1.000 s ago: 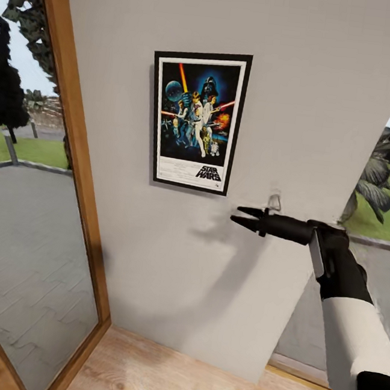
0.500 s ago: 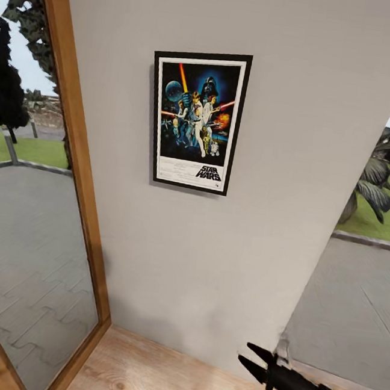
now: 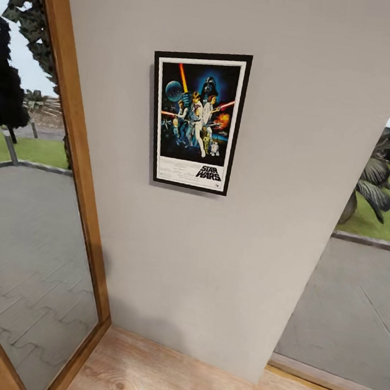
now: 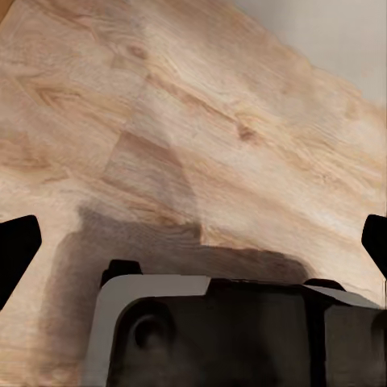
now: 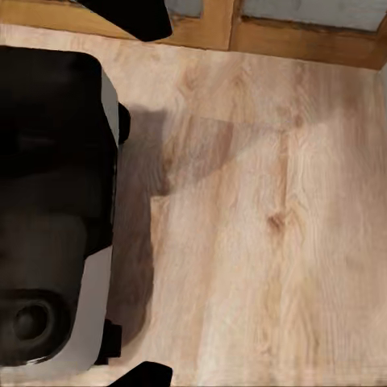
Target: Pick up the poster from the kitchen countertop and hang it on one of the wall nails in the kitchen.
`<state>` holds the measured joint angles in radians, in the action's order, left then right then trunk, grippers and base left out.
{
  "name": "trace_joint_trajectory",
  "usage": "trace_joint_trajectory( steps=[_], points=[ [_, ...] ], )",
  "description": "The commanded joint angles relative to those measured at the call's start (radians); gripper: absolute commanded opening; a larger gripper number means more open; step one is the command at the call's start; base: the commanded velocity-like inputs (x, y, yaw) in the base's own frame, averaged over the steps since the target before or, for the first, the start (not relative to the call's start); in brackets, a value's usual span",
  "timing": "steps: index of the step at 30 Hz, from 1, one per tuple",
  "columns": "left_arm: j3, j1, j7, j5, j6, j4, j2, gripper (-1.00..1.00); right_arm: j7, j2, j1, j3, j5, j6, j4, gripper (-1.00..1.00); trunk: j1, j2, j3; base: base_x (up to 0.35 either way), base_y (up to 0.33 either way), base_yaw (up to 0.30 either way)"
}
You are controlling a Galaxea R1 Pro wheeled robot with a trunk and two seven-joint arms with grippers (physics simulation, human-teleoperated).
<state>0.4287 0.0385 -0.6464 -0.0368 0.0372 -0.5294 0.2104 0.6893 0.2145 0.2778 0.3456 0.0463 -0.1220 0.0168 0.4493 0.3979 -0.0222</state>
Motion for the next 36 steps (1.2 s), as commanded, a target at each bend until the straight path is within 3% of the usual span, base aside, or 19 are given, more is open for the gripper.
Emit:
trace_joint_trajectory(
  steps=[1, 3, 6, 7, 9, 13, 15, 18, 23, 24, 26, 36],
  points=[
    [0.002, 0.000, 0.029, -0.003, 0.004, 0.054, 0.000, 1.00, -0.055, 0.000, -0.008, 0.006, 0.008, -0.004, -0.050, 1.00, 0.001, 0.002, -0.002, 0.000, 0.000, 0.000],
    [0.002, 0.000, 0.062, -0.003, 0.004, 0.067, 0.000, 1.00, -0.087, -0.001, -0.021, 0.005, 0.008, -0.004, -0.055, 1.00, 0.001, 0.002, -0.002, 0.000, 0.000, 0.000],
    [0.000, 0.000, 0.159, -0.002, 0.004, 0.093, -0.001, 1.00, -0.169, -0.007, -0.043, 0.005, 0.009, -0.004, -0.061, 1.00, 0.001, 0.002, -0.002, 0.000, 0.000, 0.000],
    [-0.007, 0.000, 0.335, -0.001, 0.004, 0.133, -0.006, 1.00, -0.302, -0.025, -0.056, 0.004, 0.009, -0.002, -0.065, 1.00, 0.001, 0.002, -0.002, 0.000, 0.000, 0.000],
    [-0.008, 0.000, 0.403, -0.001, 0.004, 0.141, -0.015, 1.00, -0.355, -0.029, -0.059, 0.004, 0.009, -0.001, -0.065, 1.00, 0.001, 0.002, -0.002, 0.000, 0.000, 0.000],
    [-0.009, 0.000, 0.475, 0.001, 0.004, 0.149, -0.024, 1.00, -0.424, -0.035, -0.061, 0.005, 0.009, 0.000, -0.066, 1.00, 0.001, 0.002, -0.002, 0.000, 0.000, 0.000],
    [-0.009, 0.000, 0.500, 0.001, 0.004, 0.151, -0.026, 1.00, -0.474, -0.038, -0.061, 0.006, 0.007, -0.001, -0.066, 1.00, 0.001, 0.002, -0.002, 0.000, 0.000, 0.000],
    [-0.009, 0.000, 0.507, 0.000, 0.004, 0.152, -0.029, 1.00, -0.492, -0.039, -0.061, 0.007, 0.004, -0.003, -0.066, 1.00, 0.001, 0.002, -0.002, 0.000, 0.000, 0.000],
    [-0.009, 0.000, 0.510, -0.001, 0.004, 0.153, -0.035, 1.00, -0.503, -0.044, -0.061, 0.009, 0.000, -0.005, -0.065, 1.00, 0.001, 0.002, -0.002, 0.000, 0.000, 0.000],
    [-0.007, 0.000, 0.511, 0.000, 0.004, 0.153, -0.053, 1.00, -0.505, -0.048, -0.061, 0.010, 0.002, -0.005, -0.064, 1.00, 0.001, 0.002, -0.002, 0.000, 0.000, 0.000],
    [-0.006, 0.000, 0.511, 0.000, 0.004, 0.154, -0.057, 1.00, -0.505, -0.048, -0.061, 0.010, 0.002, -0.005, -0.064, 1.00, 0.001, 0.002, -0.002, 0.000, 0.000, 0.000],
    [-0.006, 0.000, 0.511, -0.001, 0.004, 0.154, -0.064, 1.00, -0.505, -0.049, -0.061, 0.010, 0.000, -0.005, -0.064, 1.00, 0.001, 0.002, -0.002, 0.000, 0.000, 0.000]
  ],
)
